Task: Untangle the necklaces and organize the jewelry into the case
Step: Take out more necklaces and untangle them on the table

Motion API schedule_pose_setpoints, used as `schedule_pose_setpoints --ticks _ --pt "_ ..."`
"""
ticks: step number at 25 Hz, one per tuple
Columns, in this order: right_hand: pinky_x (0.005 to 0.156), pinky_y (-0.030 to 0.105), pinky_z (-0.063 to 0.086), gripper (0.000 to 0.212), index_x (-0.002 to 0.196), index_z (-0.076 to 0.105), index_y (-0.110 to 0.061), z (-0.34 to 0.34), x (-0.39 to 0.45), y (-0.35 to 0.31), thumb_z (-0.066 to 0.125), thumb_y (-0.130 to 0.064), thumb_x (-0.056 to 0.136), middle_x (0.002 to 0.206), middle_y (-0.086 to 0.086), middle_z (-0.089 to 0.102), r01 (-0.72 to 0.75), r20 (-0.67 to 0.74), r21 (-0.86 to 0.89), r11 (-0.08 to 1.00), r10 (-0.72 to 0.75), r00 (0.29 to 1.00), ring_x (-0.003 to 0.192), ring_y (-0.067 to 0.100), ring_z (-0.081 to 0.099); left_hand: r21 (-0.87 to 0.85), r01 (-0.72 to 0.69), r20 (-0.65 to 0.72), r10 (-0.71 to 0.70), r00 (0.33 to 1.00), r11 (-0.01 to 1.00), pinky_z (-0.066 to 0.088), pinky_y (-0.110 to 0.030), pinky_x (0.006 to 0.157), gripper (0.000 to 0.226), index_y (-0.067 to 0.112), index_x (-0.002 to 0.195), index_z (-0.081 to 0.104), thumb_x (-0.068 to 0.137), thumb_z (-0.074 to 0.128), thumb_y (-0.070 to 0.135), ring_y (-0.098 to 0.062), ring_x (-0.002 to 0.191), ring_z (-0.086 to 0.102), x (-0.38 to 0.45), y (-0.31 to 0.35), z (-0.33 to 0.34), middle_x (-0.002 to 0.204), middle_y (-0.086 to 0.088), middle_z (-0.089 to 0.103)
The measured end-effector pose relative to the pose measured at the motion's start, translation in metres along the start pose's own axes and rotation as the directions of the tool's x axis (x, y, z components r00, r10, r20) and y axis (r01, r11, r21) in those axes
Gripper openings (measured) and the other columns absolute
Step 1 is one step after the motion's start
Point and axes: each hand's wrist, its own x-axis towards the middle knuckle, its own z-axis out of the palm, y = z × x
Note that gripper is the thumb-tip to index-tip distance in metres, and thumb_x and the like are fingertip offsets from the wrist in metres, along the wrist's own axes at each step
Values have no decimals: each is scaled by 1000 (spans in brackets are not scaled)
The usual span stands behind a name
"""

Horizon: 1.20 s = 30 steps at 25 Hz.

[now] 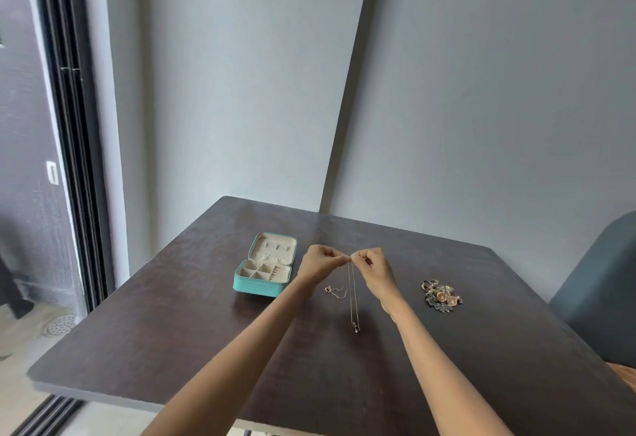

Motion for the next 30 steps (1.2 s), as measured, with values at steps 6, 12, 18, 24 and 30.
schedule_pose_setpoints --ticks 6,12,18,24,30 --pt "76 28 43 30 63 55 -36 9 -2 -2 62 -19 87 89 -7 51 26 20 -170 985 -23 1000 87 15 54 90 11 12 -12 1000 996 39 -24 63 15 22 59 68 73 71 22 -5 59 49 1 -6 -6 61 5 62" --pt "53 28 26 30 69 62 4 14 -2 0 53 -19 86 62 0 38 -106 -76 139 985 117 990 61 12 34 -127 84 -52 -91 994 988 31 -10 40 24 15 66 52 88 49 6 -5 52 42 -7 9 2 63 8 55" --pt "70 11 40 11 83 71 -16 0 -5 8 62 -20 88 94 1 61 -84 -63 136 987 93 994 84 4 54 -15 9 -48 -10 999 1000 40 -23 53 25 24 58 66 83 68 26 -16 60 51 2 -3 5 58 11 63" --pt "70 9 39 15 78 72 -19 -1 0 4 61 -18 89 96 4 63 20 23 0 1000 -20 1000 82 3 54 7 21 11 -21 1000 1000 43 -20 51 18 24 61 68 78 73 19 -12 64 57 -1 0 3 59 11 66" --pt "80 19 36 14 83 60 -20 5 -4 -3 52 -17 95 101 4 50 27 60 -40 999 -25 998 93 12 48 -69 170 129 -160 979 983 26 -11 37 19 19 70 61 88 56 14 1 43 46 -10 19 -10 70 7 62"
